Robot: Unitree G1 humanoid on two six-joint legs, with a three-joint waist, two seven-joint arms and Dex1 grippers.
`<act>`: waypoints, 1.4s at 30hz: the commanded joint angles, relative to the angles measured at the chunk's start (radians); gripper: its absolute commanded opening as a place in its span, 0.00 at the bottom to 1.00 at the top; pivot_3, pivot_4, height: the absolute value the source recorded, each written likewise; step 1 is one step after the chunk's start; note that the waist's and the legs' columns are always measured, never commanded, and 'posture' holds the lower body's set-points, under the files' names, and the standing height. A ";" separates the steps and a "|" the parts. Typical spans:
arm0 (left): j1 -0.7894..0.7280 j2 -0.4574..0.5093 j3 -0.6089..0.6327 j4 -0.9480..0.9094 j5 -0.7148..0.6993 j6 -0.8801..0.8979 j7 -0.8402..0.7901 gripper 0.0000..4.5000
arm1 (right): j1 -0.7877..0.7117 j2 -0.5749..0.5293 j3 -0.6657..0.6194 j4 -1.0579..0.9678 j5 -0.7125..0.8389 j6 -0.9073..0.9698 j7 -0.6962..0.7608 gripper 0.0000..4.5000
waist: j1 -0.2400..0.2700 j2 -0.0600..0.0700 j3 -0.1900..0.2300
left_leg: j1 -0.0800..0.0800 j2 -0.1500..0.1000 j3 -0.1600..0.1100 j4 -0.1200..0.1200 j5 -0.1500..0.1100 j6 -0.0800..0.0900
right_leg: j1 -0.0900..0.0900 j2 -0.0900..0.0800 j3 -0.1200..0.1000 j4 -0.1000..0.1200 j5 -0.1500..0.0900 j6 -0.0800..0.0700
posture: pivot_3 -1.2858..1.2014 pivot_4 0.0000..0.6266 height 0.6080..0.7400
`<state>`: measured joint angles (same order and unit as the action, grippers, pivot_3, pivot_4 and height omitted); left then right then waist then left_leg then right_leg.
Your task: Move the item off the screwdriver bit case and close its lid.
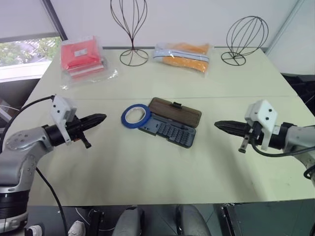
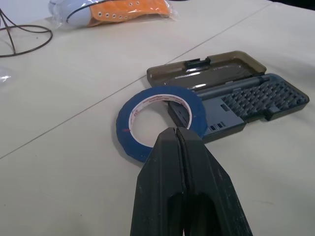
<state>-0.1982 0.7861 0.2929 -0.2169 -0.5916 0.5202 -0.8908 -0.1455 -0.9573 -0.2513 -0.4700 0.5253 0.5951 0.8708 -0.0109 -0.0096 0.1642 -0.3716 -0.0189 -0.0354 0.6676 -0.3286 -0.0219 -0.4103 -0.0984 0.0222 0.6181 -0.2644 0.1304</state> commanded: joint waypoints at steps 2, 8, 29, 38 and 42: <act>-0.006 0.009 0.012 -0.004 0.021 -0.019 0.015 0.00 | -0.014 0.006 -0.015 -0.035 0.012 -0.004 -0.008 0.00 | 0.000 0.000 0.000 | 0.000 0.000 0.000 0.000 0.000 0.000 | 0.000 0.000 0.000 0.000 0.000 0.000 | 0.52 0.24 1.00; -0.013 -0.007 0.019 -0.015 0.004 -0.008 0.033 0.00 | -0.011 0.011 -0.012 -0.029 0.006 -0.010 -0.010 0.00 | 0.000 0.000 0.000 | 0.000 0.000 0.000 0.000 0.000 0.000 | 0.000 0.000 0.000 0.000 0.000 0.000 | 0.52 0.24 1.00; -0.014 -0.021 0.007 -0.019 0.004 -0.008 0.044 0.00 | -0.015 0.011 -0.006 -0.036 0.004 -0.005 -0.024 0.00 | 0.000 0.000 0.000 | 0.000 0.000 0.000 0.000 0.000 0.000 | 0.000 0.000 0.000 0.000 0.000 0.000 | 0.52 0.24 1.00; -0.022 -0.015 -0.013 -0.008 0.035 -0.019 0.053 0.00 | -0.017 0.014 -0.001 -0.039 0.005 -0.003 -0.033 0.00 | 0.000 0.000 0.000 | 0.000 0.000 0.000 0.000 0.000 0.000 | 0.000 0.000 0.000 0.001 0.000 0.000 | 0.52 0.24 1.00; -0.044 -0.011 -0.039 0.015 0.071 -0.019 0.072 0.00 | -0.008 0.026 0.002 -0.051 0.006 0.002 -0.048 0.00 | 0.000 0.000 0.000 | 0.000 0.000 0.000 0.001 0.000 0.000 | 0.000 0.000 0.000 0.001 0.000 0.000 | 0.52 0.24 1.00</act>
<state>-0.2181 0.7635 0.2493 -0.2002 -0.5362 0.5183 -0.8256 -0.1451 -0.9383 -0.2399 -0.4822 0.5247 0.6001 0.8302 -0.0108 -0.0095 0.1641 -0.3715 -0.0194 -0.0352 0.6683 -0.3284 -0.0220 -0.4103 -0.0983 0.0221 0.6193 -0.2642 0.1306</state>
